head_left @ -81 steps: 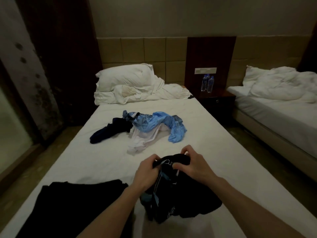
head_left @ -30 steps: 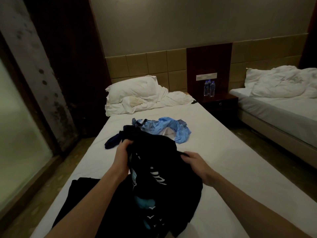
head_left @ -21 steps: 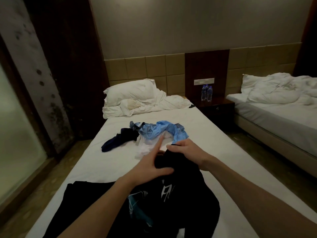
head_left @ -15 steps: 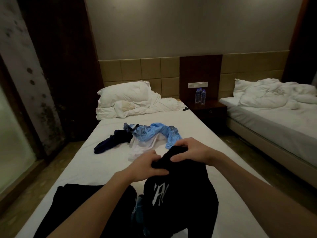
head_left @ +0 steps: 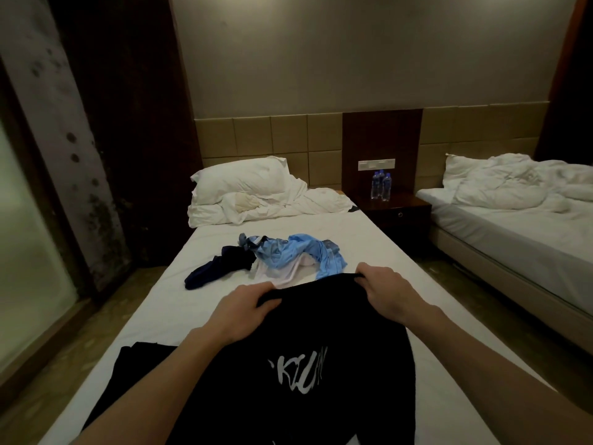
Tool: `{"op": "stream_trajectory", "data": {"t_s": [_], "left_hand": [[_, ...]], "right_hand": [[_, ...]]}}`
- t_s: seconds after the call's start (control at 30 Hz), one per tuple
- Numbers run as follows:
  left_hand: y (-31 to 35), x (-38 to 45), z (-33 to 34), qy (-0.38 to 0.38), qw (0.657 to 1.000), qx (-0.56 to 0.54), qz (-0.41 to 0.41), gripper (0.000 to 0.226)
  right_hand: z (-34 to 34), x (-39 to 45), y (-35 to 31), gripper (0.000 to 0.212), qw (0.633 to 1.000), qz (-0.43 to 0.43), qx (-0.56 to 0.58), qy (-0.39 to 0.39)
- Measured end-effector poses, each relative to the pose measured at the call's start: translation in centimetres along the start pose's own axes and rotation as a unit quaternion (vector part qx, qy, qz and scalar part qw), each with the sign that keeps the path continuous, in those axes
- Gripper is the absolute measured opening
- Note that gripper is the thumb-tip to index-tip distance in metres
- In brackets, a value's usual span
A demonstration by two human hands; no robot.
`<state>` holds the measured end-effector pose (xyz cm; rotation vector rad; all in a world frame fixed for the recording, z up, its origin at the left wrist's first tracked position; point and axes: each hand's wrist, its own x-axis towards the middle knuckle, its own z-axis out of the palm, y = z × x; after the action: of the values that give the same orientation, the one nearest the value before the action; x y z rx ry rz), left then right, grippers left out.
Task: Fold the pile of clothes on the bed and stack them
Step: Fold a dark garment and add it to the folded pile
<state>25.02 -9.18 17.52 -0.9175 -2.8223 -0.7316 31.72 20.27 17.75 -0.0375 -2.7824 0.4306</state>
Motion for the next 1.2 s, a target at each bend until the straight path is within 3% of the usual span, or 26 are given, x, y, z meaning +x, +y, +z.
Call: {"op": "stream_trajectory", "data": {"t_s": [0.1, 0.23, 0.37, 0.5, 0.57, 0.6, 0.67, 0.77, 0.87, 0.93, 1.0, 1.1, 1.2], "left_hand": [[-0.5, -0.1, -0.8, 0.038, 0.995, -0.086, -0.023, 0.016], [-0.8, -0.4, -2.5, 0.094, 0.974, -0.19, -0.08, 0.016], [-0.2, -1.2, -4.3, 0.035, 0.959, -0.273, -0.064, 0.01], [1.9, -2.6, -5.3, -0.034, 0.918, -0.388, -0.074, 0.005], [2.2, -3.0, -5.7, -0.083, 0.91, -0.401, -0.066, 0.037], [2.1, -3.0, -5.8, -0.095, 0.91, -0.397, -0.067, 0.045], [2.3, -3.5, -6.2, -0.081, 0.92, -0.379, -0.06, 0.032], [2.3, -3.8, -6.7, 0.027, 0.968, -0.249, -0.018, 0.013], [2.6, -4.5, -6.9, 0.158, 0.98, -0.118, 0.004, 0.009], [3.1, -5.4, -7.1, 0.22, 0.97, -0.108, -0.007, 0.003], [3.9, -6.5, -7.4, 0.254, 0.962, -0.097, -0.024, 0.011], [4.7, -7.8, -8.1, 0.273, 0.957, -0.094, -0.02, 0.024], [5.2, -8.8, -8.8, 0.202, 0.97, -0.131, 0.024, 0.016]], "right_hand": [[0.1, 0.1, -0.5, 0.015, 0.997, -0.004, 0.065, 0.045], [-1.4, 0.1, -1.0, 0.008, 0.986, -0.006, 0.168, -0.003], [-3.4, 0.0, -1.2, 0.017, 0.977, 0.018, 0.212, 0.008], [-5.0, -0.4, -1.9, 0.018, 0.964, 0.053, 0.257, 0.026], [-5.7, -0.6, -2.2, 0.016, 0.955, 0.071, 0.286, 0.014], [-6.2, -0.7, -2.2, 0.015, 0.947, 0.08, 0.31, 0.003], [-7.4, -1.2, -2.2, 0.015, 0.925, 0.095, 0.364, -0.052], [-8.9, -2.4, -1.8, 0.029, 0.938, 0.066, 0.32, -0.117], [-9.5, -3.5, -1.8, 0.019, 0.963, 0.022, 0.263, -0.051], [-9.9, -4.2, -2.0, 0.016, 0.954, 0.013, 0.298, 0.025], [-10.5, -4.8, -2.2, 0.013, 0.943, 0.004, 0.323, 0.084], [-11.4, -5.4, -3.0, 0.014, 0.946, -0.001, 0.306, 0.107], [-12.3, -5.9, -3.8, 0.021, 0.948, 0.005, 0.294, 0.12]]}}
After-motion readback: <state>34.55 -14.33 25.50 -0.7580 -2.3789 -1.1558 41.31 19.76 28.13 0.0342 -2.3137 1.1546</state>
